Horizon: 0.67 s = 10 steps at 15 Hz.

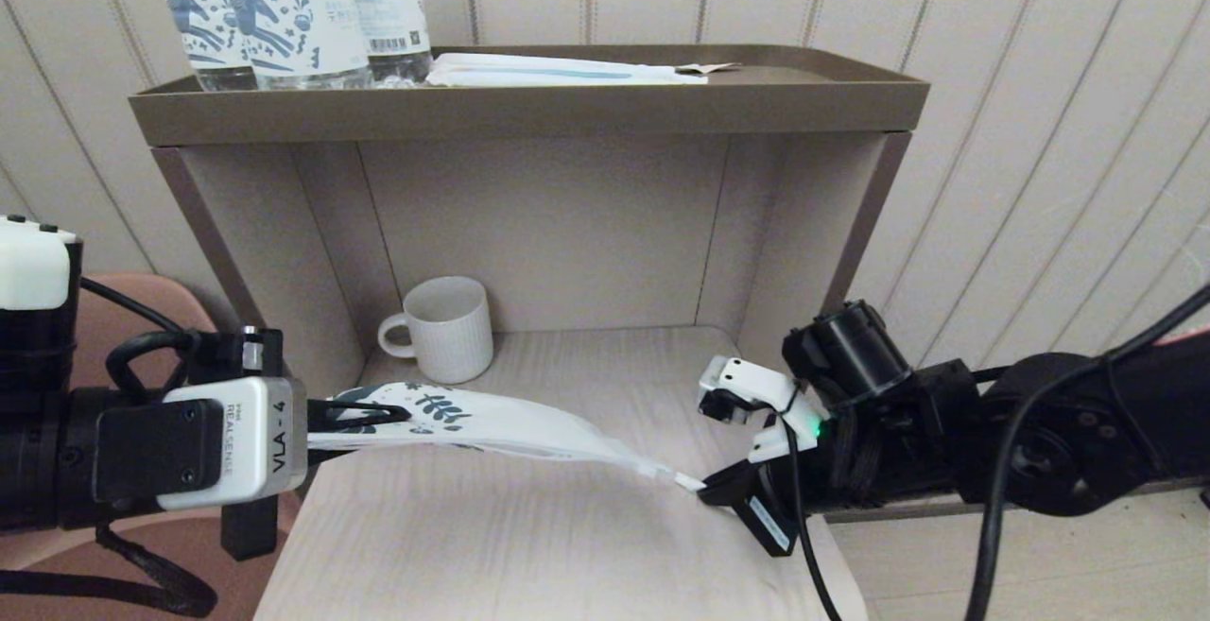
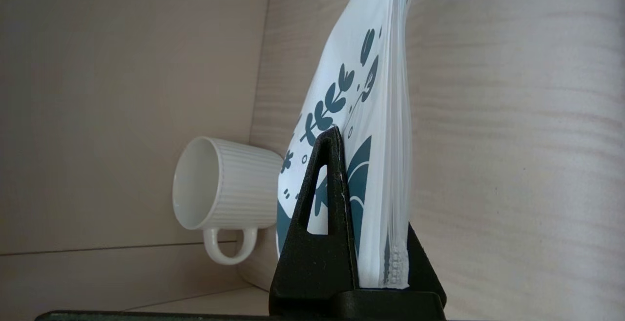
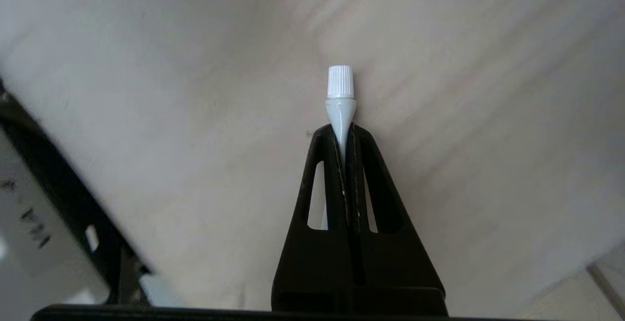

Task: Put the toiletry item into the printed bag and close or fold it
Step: Pick up the toothpaste, then place the toothpaste in the storage bag

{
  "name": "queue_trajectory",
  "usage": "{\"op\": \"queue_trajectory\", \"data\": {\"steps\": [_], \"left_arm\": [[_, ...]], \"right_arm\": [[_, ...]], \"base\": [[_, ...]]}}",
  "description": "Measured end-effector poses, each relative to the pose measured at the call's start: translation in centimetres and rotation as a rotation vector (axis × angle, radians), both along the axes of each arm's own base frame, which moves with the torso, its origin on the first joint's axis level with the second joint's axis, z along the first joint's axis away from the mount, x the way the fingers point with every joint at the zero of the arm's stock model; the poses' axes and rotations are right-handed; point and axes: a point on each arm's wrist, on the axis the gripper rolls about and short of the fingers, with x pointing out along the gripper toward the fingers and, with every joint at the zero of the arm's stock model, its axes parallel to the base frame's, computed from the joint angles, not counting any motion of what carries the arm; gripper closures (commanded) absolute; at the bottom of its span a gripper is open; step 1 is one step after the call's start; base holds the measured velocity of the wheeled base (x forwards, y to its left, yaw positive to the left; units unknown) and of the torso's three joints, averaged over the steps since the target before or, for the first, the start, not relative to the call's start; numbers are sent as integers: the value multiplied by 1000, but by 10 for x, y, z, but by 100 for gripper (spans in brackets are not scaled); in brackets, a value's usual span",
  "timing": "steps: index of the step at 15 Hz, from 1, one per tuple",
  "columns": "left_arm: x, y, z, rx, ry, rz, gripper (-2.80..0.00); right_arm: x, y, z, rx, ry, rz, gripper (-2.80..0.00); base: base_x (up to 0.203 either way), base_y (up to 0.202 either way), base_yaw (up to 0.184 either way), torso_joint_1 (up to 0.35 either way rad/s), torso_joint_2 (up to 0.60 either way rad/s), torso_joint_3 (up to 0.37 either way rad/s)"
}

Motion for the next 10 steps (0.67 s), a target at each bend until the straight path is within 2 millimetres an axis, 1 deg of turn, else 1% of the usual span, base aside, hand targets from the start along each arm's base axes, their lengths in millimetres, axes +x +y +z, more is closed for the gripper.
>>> {"op": "queue_trajectory", "data": {"steps": [2, 5, 8, 10], "left_arm": [[1, 0, -1, 5, 3, 4, 0], [4, -2, -4, 13, 13, 2, 0], [7, -11, -5, 21, 21, -30, 0], [11, -19, -4, 31, 21, -38, 0]], "right_arm": [[-3, -4, 10, 11, -23, -7, 0], [-12, -10, 34, 49, -86, -10, 0], [-29, -18, 69, 86, -140, -1, 0], [-36, -16, 94, 123, -193, 19, 0]], "base": [[0, 0, 0, 0, 0, 0], [0, 0, 0, 0, 0, 0], [0, 0, 0, 0, 0, 0], [0, 0, 0, 0, 0, 0]]}}
